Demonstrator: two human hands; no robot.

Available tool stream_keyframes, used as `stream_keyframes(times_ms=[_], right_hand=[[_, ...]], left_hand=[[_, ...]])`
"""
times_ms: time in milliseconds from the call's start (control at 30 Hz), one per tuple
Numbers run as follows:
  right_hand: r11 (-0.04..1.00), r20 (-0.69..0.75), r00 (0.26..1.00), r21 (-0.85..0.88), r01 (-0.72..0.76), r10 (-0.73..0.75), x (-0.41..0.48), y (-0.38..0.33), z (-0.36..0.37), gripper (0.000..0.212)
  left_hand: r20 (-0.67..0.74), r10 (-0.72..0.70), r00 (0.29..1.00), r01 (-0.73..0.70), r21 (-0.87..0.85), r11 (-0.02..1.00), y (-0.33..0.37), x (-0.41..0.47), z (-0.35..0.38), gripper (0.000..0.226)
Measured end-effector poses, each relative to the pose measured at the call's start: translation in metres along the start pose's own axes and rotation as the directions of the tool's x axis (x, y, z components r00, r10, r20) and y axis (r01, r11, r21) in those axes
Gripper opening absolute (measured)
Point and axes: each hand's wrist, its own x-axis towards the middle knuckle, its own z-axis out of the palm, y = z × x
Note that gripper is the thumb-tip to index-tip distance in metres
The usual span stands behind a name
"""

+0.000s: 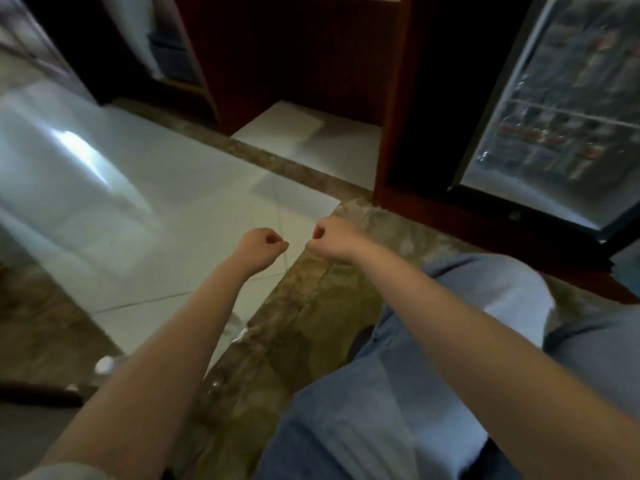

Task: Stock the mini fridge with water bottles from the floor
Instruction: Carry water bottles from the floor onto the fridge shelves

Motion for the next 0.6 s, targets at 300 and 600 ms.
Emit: stream_keyframes(times_ms=[300,600], right_hand=[[0.978,0.385,0.920,-0.209,0.018,0.066,0.011,0.028,0.047,0.031],[0.969,0.427,0.900,-0.247,0.021,0.089,0.015,0.035,0.057,0.035]], left_hand=[[-0.102,-0.223,0.969,0.236,0.139,0.962,-0.110,-0.005,0.017,0.046],[-0.062,-0.498,0.865,0.480,0.391,0.785,-0.178,0.018,0.027,0.064]])
